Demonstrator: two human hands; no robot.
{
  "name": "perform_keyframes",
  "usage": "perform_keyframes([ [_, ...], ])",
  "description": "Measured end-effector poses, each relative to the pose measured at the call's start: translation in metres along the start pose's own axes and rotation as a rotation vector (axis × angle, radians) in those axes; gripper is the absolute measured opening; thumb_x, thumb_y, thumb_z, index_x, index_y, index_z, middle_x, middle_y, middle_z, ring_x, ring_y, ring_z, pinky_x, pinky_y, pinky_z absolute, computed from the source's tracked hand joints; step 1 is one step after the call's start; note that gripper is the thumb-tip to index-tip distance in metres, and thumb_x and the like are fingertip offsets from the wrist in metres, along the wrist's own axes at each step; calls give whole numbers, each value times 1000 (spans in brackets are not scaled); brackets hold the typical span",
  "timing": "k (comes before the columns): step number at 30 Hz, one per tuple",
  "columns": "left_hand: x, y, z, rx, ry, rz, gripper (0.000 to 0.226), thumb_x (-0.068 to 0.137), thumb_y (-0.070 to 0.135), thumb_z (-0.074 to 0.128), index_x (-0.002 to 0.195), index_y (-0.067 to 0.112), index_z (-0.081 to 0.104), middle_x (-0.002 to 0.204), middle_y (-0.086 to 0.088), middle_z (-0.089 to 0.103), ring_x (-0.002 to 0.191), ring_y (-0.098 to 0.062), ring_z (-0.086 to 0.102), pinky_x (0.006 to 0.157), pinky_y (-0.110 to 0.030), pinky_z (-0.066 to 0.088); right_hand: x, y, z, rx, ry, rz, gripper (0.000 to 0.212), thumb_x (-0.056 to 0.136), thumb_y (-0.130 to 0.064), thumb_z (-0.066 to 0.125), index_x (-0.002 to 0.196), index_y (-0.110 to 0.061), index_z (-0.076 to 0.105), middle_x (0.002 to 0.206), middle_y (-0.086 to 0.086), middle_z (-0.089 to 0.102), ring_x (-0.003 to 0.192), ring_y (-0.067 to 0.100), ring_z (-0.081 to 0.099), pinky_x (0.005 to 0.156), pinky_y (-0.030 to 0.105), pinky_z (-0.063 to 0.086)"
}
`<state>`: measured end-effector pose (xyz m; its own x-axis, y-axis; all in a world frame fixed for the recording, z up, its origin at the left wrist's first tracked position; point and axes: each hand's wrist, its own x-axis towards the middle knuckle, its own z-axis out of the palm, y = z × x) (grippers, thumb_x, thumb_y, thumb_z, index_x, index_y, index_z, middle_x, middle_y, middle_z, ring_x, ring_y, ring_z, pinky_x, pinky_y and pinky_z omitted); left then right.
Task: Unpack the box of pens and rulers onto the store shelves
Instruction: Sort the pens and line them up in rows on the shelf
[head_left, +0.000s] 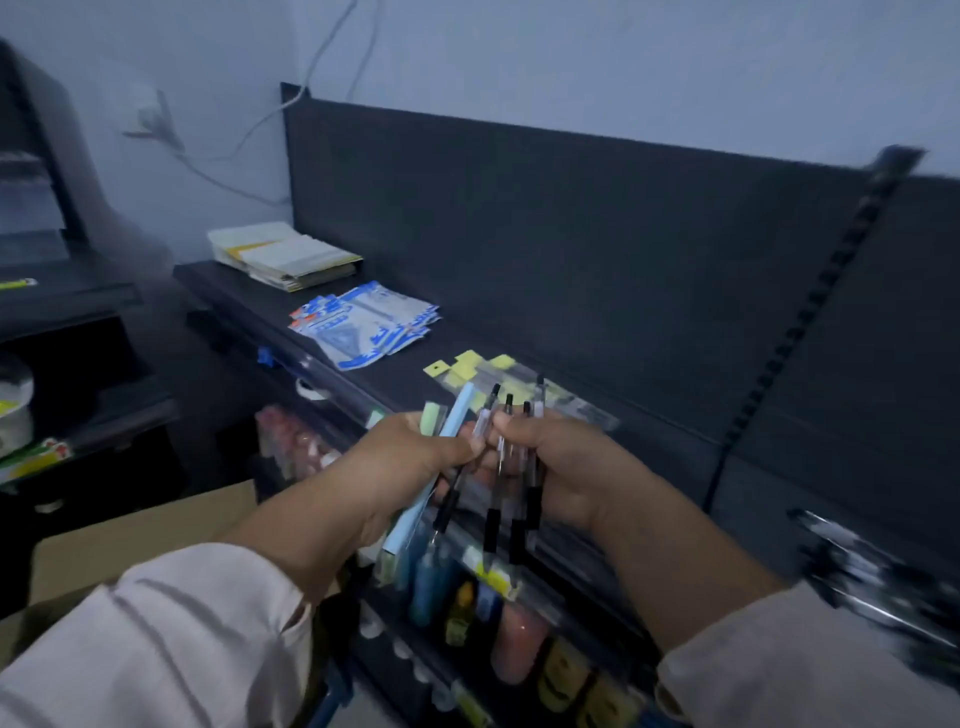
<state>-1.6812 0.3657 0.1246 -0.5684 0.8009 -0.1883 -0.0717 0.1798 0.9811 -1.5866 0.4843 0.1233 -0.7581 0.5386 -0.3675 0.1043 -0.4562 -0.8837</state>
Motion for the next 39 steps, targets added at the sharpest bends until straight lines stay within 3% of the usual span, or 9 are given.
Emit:
perform_keyframes([
  [3, -15, 9, 66, 23, -65, 16, 17, 84, 15, 70, 97, 3, 69, 74, -3, 74, 40, -4, 50, 40, -14, 38, -49, -12, -59, 45, 51, -54, 24, 95, -6, 55, 117, 4, 58, 92, 15, 70, 71, 23, 67, 63, 35, 60],
  [6, -30, 17, 127, 74, -119, 35, 13, 83, 16, 71, 92, 7, 69, 66, 1, 70, 40, -5, 49, 41, -16, 38, -92, -19, -110, 44, 108, -113, 27, 95, -8, 54, 121, 0, 59, 98, 12, 72, 75, 22, 66, 72, 37, 57],
  [12, -50, 21, 228, 122, -207, 79, 10, 79, 14, 75, 76, 18, 66, 60, 7, 66, 48, -3, 54, 49, -18, 41, -162, -24, -186, 79, 180, -184, 21, 96, -6, 51, 114, -3, 62, 95, 10, 74, 69, 16, 70, 70, 34, 56],
  [17, -62, 14, 280, 146, -308, 99, 14, 83, 8, 69, 74, 17, 65, 46, 12, 57, 38, 2, 47, 41, -14, 37, -190, -9, -226, 101, 288, -181, 15, 95, -5, 54, 101, -9, 67, 91, 9, 75, 69, 18, 70, 59, 32, 56],
  [20, -66, 8, 297, 171, -334, 60, 1, 84, 16, 70, 84, 17, 70, 59, 7, 62, 48, -2, 52, 47, -16, 40, -198, 1, -245, 116, 338, -175, 14, 95, -6, 53, 99, -9, 67, 88, 7, 75, 69, 18, 70, 59, 32, 55],
  [23, -59, 5, 303, 224, -303, 8, 19, 88, 30, 65, 82, 12, 63, 73, -5, 55, 60, -14, 47, 55, -22, 40, -201, 4, -267, 116, 441, -197, 14, 96, -6, 53, 103, -8, 64, 83, 6, 75, 71, 18, 72, 68, 37, 58],
  [28, -38, 3, 304, 87, -300, -101, 31, 95, 33, 54, 84, 7, 66, 71, -5, 56, 67, -16, 53, 61, -24, 46, -201, -2, -301, 24, 610, -204, 13, 98, -8, 49, 105, -11, 60, 96, 9, 74, 88, 26, 72, 82, 48, 56],
  [33, -14, -2, 295, 58, -284, -172, 39, 94, 43, 52, 89, 9, 71, 79, -8, 53, 72, -20, 50, 67, -29, 46, -188, -10, -314, -18, 636, -207, 14, 99, -9, 49, 107, -10, 60, 100, 11, 73, 93, 27, 70, 82, 43, 55],
  [39, 9, -2, 282, 53, -326, -231, 39, 93, 45, 51, 93, 11, 71, 76, -6, 55, 67, -18, 51, 65, -28, 44, -168, -10, -311, 201, 564, -184, 17, 98, -5, 48, 110, -7, 61, 97, 11, 74, 88, 23, 72, 81, 40, 56],
])
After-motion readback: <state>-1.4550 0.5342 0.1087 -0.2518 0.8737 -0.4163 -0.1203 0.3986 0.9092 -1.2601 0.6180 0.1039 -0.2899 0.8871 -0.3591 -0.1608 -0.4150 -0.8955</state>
